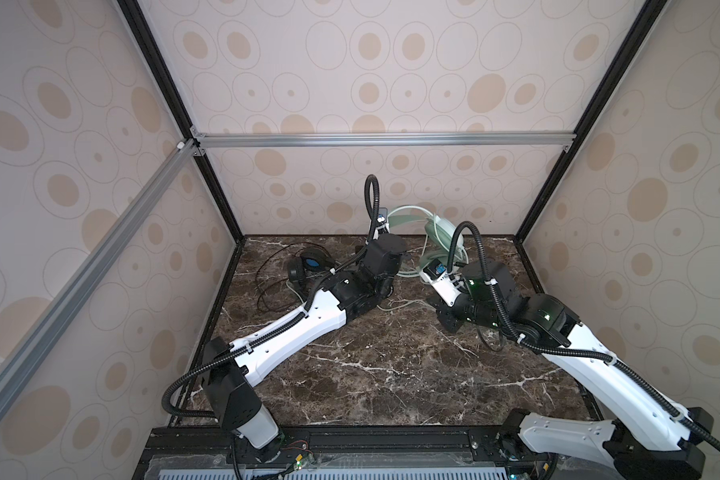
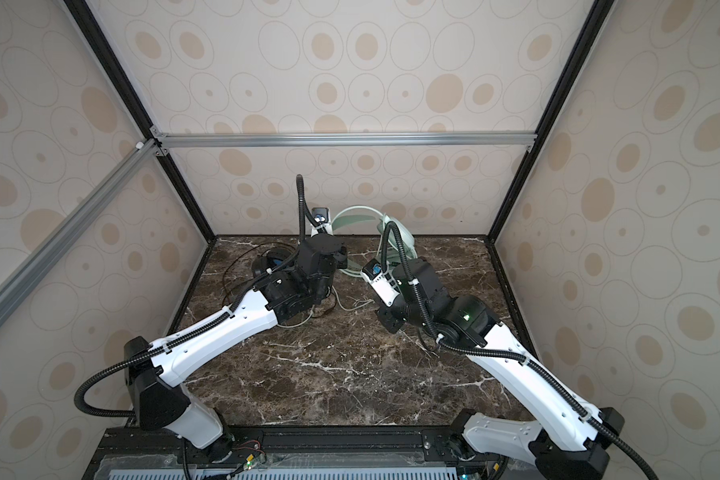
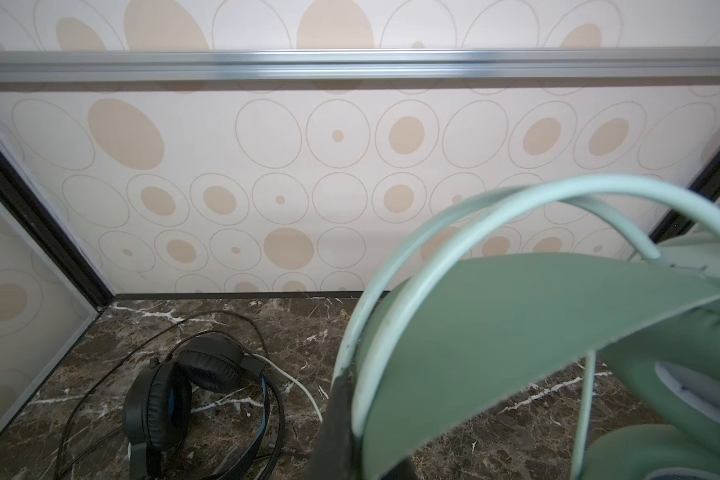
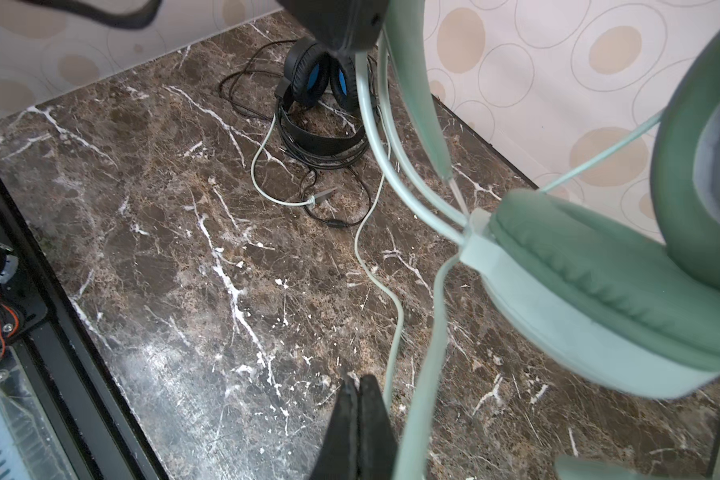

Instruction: Wrap the headphones

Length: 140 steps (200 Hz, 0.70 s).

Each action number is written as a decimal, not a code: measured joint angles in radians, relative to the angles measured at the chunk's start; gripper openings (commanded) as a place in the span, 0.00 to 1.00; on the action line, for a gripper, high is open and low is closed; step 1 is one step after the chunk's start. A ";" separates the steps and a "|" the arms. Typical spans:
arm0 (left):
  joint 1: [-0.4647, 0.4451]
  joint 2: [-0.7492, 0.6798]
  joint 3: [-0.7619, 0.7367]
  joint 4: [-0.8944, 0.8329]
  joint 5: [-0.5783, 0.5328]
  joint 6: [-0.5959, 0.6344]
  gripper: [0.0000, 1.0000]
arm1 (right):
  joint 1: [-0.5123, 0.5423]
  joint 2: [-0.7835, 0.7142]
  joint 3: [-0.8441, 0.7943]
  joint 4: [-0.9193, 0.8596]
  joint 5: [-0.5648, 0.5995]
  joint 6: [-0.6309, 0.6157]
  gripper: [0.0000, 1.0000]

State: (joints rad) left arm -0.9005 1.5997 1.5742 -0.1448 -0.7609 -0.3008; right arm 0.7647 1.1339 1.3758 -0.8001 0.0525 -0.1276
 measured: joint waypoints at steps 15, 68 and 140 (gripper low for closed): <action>-0.013 -0.002 -0.019 0.034 0.008 0.042 0.00 | 0.000 0.001 0.016 0.015 -0.003 0.009 0.00; -0.024 -0.041 -0.112 0.082 0.062 0.116 0.00 | 0.000 0.001 0.029 0.039 -0.013 0.032 0.02; -0.008 -0.068 -0.124 0.078 0.083 0.059 0.00 | 0.000 -0.018 0.029 0.082 -0.042 0.069 0.02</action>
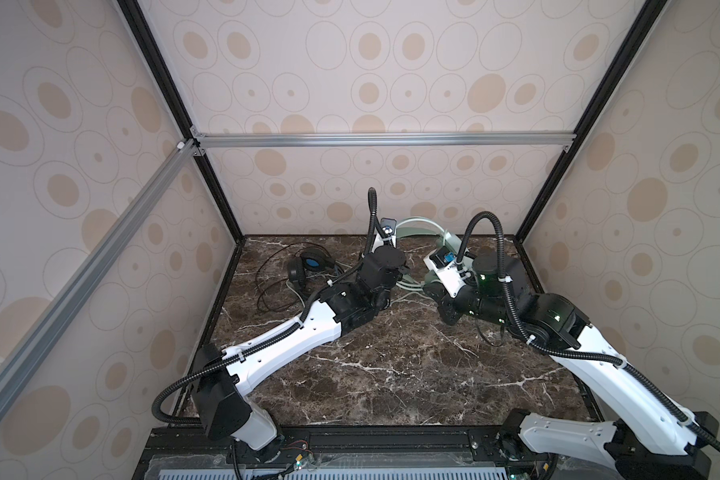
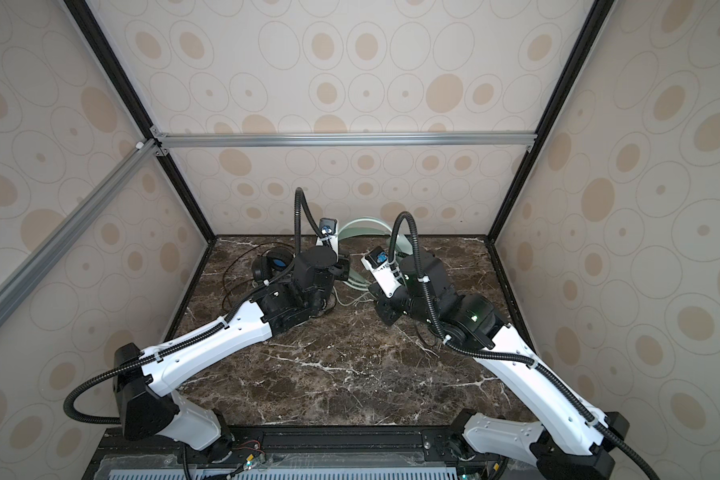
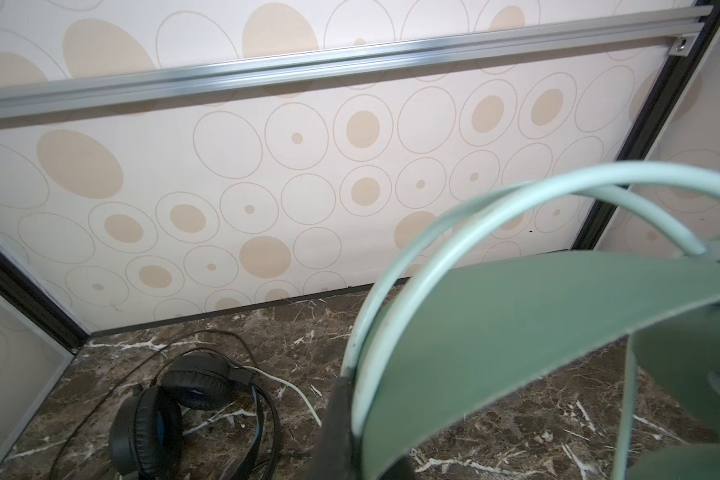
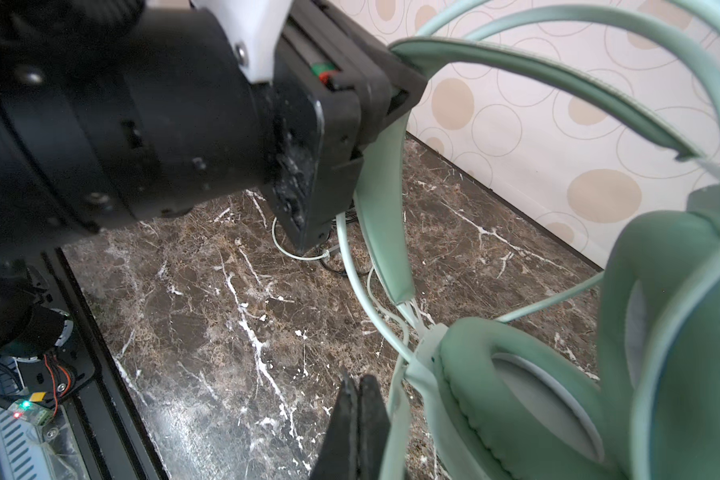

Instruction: Wrap the headphones

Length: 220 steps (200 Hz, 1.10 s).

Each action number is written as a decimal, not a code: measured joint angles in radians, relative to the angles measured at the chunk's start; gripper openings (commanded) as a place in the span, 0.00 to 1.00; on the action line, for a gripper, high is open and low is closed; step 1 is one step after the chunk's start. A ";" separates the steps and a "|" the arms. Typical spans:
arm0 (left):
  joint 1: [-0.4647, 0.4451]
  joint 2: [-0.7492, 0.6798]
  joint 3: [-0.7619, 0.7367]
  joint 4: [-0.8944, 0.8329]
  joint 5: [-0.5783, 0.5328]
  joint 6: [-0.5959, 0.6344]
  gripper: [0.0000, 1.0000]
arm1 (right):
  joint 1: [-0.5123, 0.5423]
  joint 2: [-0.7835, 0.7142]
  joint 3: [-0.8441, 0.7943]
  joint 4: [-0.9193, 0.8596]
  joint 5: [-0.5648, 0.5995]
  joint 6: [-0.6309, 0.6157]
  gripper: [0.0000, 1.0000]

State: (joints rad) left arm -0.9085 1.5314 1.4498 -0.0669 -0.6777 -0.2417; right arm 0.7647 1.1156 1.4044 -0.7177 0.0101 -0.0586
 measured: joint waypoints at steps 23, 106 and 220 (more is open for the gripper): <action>0.021 0.000 0.003 -0.032 0.023 -0.109 0.00 | 0.000 -0.008 -0.016 0.015 -0.020 0.026 0.02; 0.048 0.002 0.030 -0.093 0.087 -0.309 0.00 | 0.000 -0.039 -0.064 0.068 -0.066 0.075 0.03; 0.050 -0.010 0.037 -0.084 0.107 -0.349 0.00 | 0.000 -0.068 -0.156 0.101 -0.122 0.102 0.07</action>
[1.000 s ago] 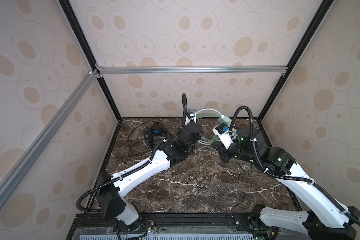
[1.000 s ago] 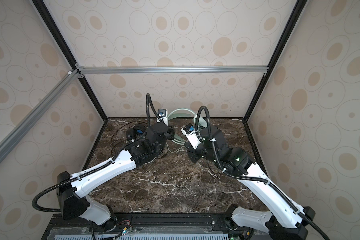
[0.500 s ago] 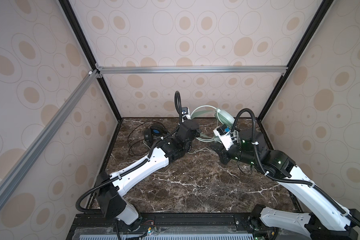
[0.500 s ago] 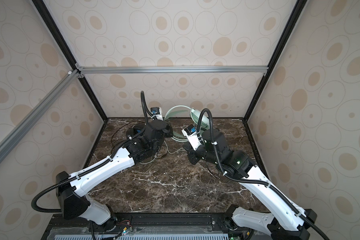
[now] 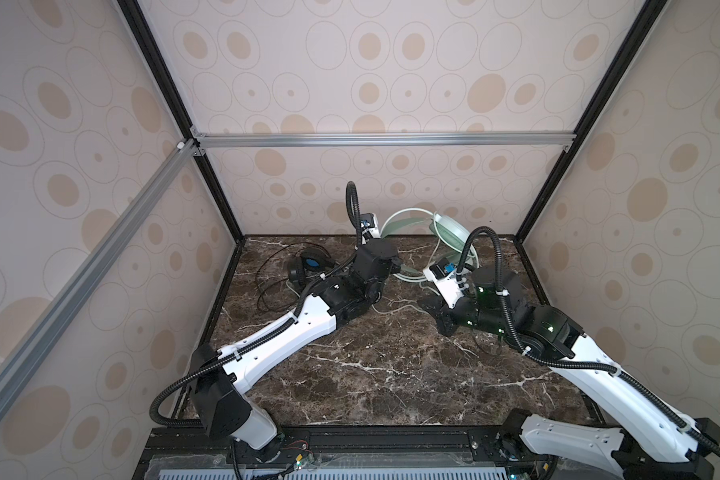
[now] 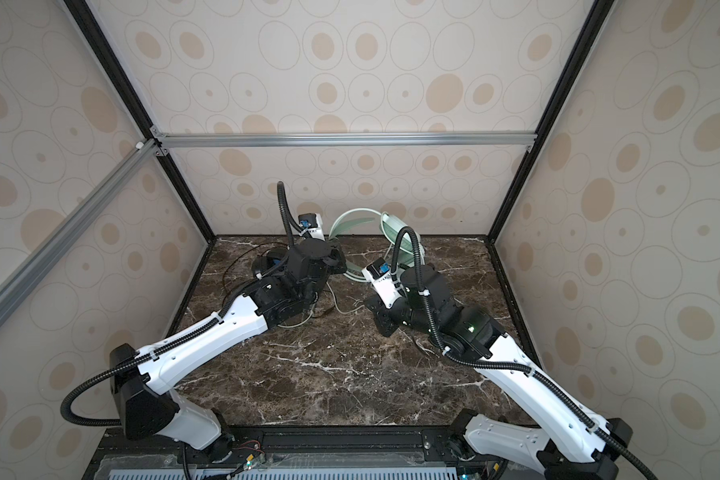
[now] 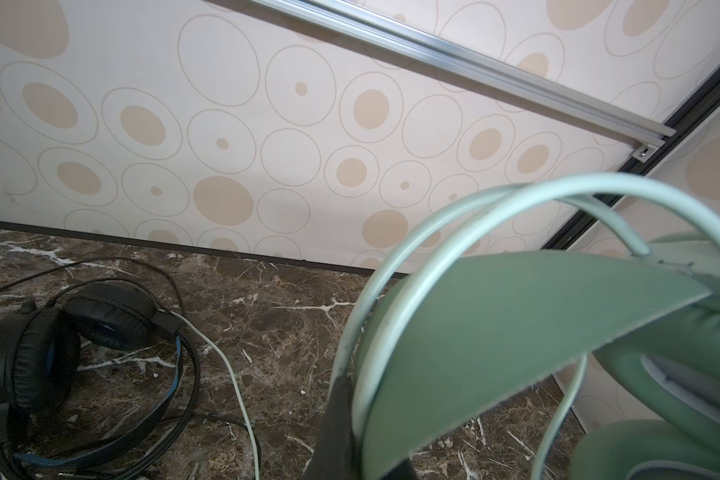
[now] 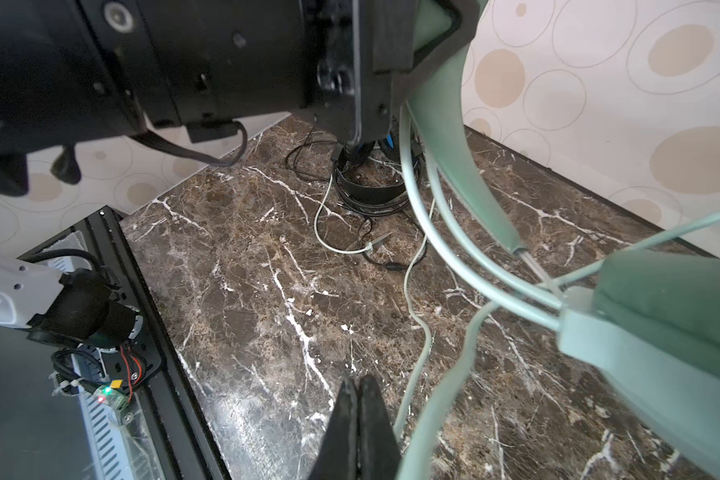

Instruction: Wrap the headphones

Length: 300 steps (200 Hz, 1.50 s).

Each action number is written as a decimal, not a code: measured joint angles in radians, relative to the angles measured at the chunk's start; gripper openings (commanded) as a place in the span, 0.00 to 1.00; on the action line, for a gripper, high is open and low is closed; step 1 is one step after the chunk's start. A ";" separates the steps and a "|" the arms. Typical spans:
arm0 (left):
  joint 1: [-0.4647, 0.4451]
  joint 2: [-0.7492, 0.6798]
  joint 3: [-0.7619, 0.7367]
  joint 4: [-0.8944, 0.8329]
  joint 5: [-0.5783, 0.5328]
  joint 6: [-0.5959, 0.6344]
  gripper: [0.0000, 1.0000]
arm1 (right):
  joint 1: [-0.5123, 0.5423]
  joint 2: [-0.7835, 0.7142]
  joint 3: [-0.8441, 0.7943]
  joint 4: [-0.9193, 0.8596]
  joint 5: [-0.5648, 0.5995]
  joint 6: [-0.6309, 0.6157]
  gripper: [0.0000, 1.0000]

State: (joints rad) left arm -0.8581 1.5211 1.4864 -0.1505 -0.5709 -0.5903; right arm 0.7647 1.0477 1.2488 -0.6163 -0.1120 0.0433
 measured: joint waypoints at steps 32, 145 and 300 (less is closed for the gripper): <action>-0.003 -0.001 0.058 0.015 -0.023 0.062 0.00 | 0.000 -0.005 0.027 0.015 -0.029 0.002 0.08; -0.092 -0.008 0.090 0.239 -0.172 0.451 0.00 | 0.000 0.026 0.211 -0.040 -0.024 -0.020 0.11; -0.102 -0.005 0.137 0.196 -0.301 0.615 0.00 | 0.000 0.216 0.566 -0.351 0.421 -0.334 0.00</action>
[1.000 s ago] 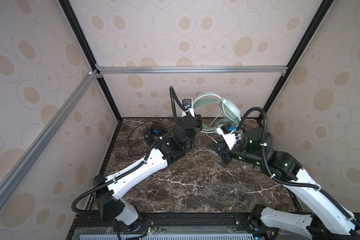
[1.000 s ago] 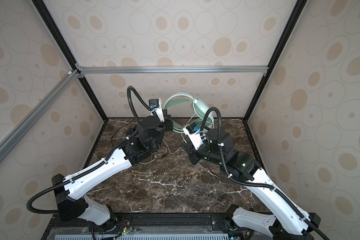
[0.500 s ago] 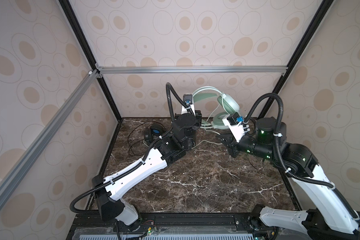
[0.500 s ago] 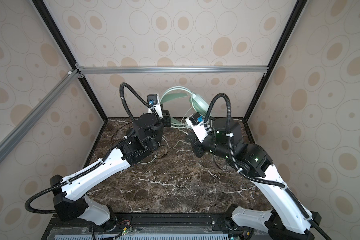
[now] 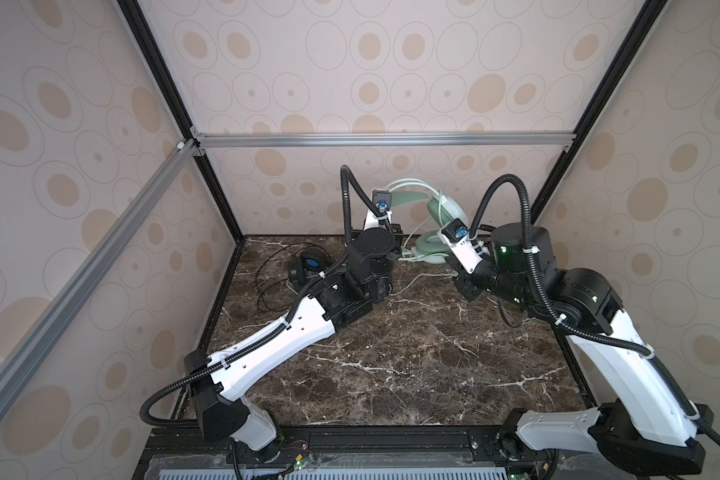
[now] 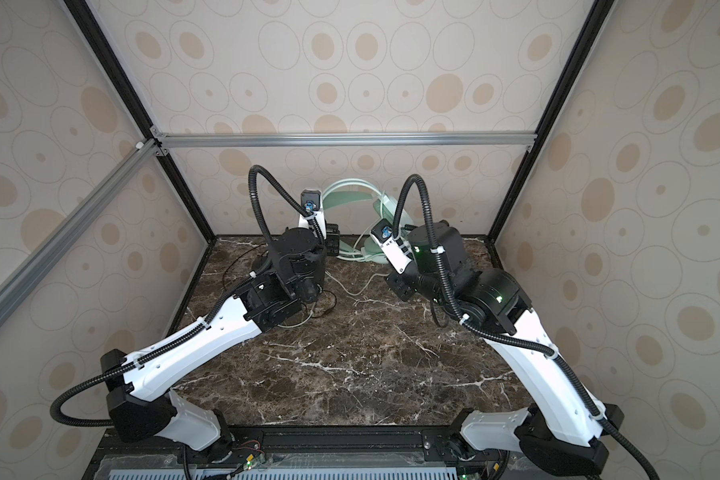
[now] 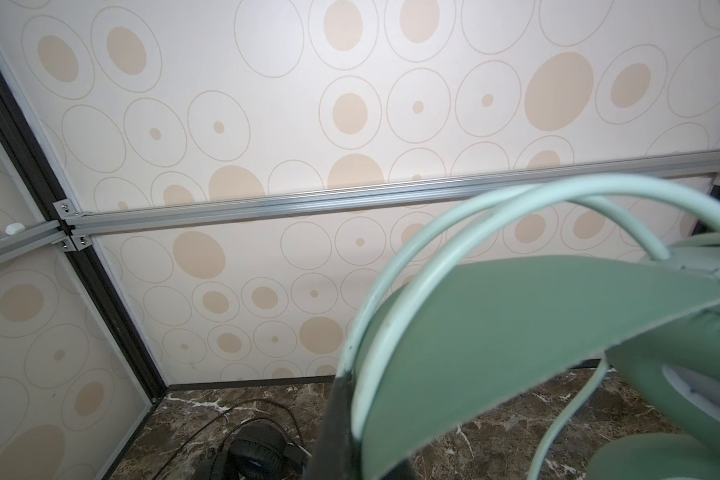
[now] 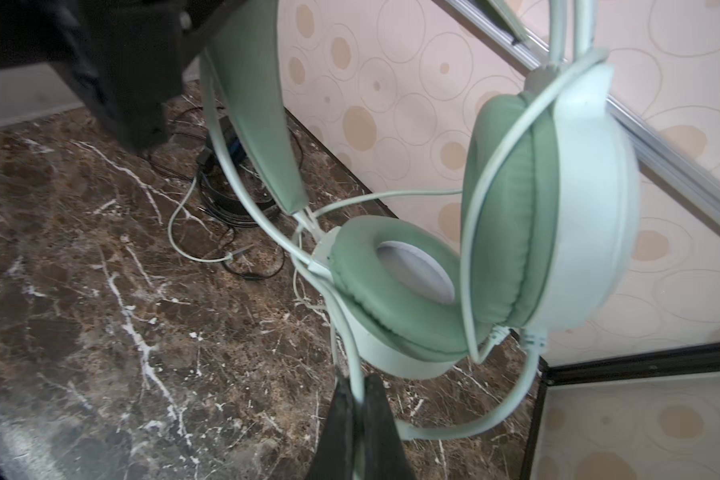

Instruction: Wrap the headphones

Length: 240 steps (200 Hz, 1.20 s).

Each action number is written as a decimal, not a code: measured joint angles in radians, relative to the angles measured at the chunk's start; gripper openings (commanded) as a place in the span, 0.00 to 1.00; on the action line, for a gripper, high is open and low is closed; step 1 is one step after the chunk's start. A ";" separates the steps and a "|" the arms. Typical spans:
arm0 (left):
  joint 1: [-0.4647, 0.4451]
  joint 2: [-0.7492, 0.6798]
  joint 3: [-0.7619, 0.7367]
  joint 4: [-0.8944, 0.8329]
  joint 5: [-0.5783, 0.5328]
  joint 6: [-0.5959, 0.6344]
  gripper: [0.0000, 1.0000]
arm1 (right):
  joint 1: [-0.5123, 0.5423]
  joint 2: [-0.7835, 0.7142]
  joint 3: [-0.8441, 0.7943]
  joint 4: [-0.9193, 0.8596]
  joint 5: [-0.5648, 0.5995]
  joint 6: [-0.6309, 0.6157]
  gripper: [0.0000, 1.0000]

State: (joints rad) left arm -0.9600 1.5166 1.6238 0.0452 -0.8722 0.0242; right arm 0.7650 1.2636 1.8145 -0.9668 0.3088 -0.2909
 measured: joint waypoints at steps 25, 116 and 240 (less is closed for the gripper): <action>-0.008 0.006 0.029 -0.053 -0.005 -0.002 0.00 | 0.026 0.001 -0.016 0.081 0.109 -0.081 0.00; -0.013 0.071 0.145 -0.173 -0.036 -0.012 0.00 | 0.212 0.003 -0.094 0.428 0.400 -0.464 0.03; -0.017 0.058 0.166 -0.164 -0.020 -0.019 0.00 | 0.076 0.003 -0.191 0.714 0.447 -0.650 0.16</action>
State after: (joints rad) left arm -0.9771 1.5745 1.7893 -0.1184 -0.8921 0.0048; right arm 0.8410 1.2663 1.6234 -0.2527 0.7563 -0.9405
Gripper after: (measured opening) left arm 0.067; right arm 0.142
